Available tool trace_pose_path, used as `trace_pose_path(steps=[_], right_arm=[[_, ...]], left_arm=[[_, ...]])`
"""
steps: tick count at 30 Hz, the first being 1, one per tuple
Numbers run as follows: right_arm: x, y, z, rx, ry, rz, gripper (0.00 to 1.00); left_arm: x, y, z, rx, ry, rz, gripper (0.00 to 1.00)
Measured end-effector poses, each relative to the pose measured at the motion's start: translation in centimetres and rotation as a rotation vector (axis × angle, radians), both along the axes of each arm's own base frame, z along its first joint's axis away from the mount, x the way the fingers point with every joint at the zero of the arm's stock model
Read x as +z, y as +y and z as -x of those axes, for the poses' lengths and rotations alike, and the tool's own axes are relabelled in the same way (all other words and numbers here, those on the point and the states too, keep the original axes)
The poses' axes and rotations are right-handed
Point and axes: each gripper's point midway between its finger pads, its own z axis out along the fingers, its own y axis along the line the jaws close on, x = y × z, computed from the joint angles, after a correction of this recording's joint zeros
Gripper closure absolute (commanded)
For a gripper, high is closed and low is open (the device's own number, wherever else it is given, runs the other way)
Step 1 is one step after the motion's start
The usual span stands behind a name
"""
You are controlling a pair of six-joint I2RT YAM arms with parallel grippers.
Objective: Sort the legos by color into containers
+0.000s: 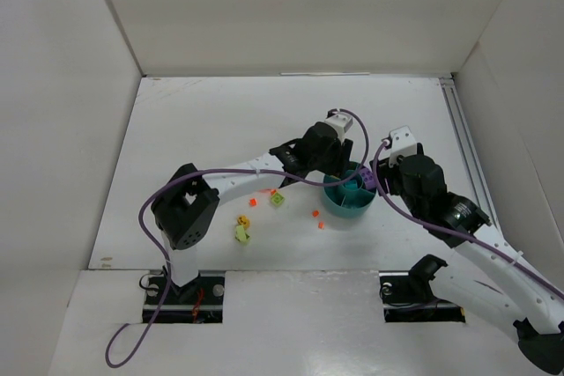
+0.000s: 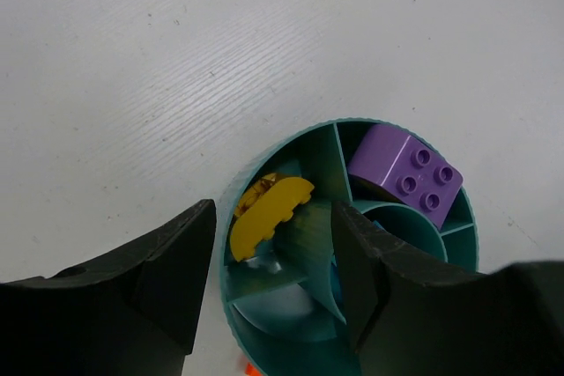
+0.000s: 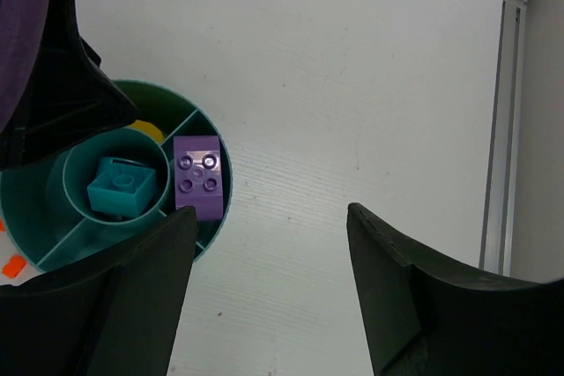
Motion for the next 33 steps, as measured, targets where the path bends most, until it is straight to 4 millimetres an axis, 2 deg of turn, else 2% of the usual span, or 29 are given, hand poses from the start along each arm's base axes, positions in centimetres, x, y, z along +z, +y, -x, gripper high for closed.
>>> trace_pose_path(steps=[2, 3, 7, 9, 12, 14, 16, 19, 22, 26, 28, 33], right_arm=[[0.0, 0.0, 0.0, 0.004, -0.001, 0.003, 0.23], [0.0, 0.1, 0.0, 0.012, 0.0, 0.004, 0.23], [0.1, 1.2, -0.2, 0.079, -0.001, 0.016, 0.2], [0.0, 1.9, -0.4, 0.124, 0.0, 0.026, 0.18], [-0.1, 3.4, -0.8, 0.205, -0.002, 0.046, 0.17], [-0.2, 5.1, -1.0, 0.277, -0.012, 0.064, 0.17], [-0.6, 7.5, -0.8, 0.368, -0.012, 0.09, 0.17], [-1.6, 11.2, -0.3, 0.495, 0.009, 0.143, 0.17], [-2.8, 13.8, -0.4, 0.548, 0.036, 0.189, 0.17], [-3.8, 13.9, -1.0, 0.525, 0.06, 0.224, 0.17], [-3.8, 13.8, -1.1, 0.514, 0.057, 0.224, 0.18], [-3.2, 13.6, -1.0, 0.498, 0.043, 0.203, 0.18]], left_arm=[[0.1, 0.1, 0.0, 0.004, -0.002, -0.002, 0.37], [0.1, 0.2, -0.1, 0.008, -0.004, -0.003, 0.18], [1.3, 1.8, 0.4, 0.035, -0.009, 0.007, 0.0], [2.5, 3.8, 0.5, 0.079, -0.011, 0.023, 0.0], [4.5, 8.3, 0.0, 0.205, -0.018, 0.059, 0.0], [5.5, 11.9, -0.2, 0.32, -0.014, 0.093, 0.0], [5.7, 15.4, 0.1, 0.425, 0.012, 0.111, 0.0], [4.2, 20.0, 1.4, 0.576, 0.094, 0.113, 0.0], [1.0, 22.6, 3.6, 0.669, 0.208, 0.062, 0.02], [-3.6, 24.2, 7.5, 0.712, 0.357, -0.062, 0.04], [-4.9, 24.8, 8.9, 0.74, 0.415, -0.113, 0.04], [-7.1, 26.3, 10.7, 0.843, 0.517, -0.201, 0.07]])
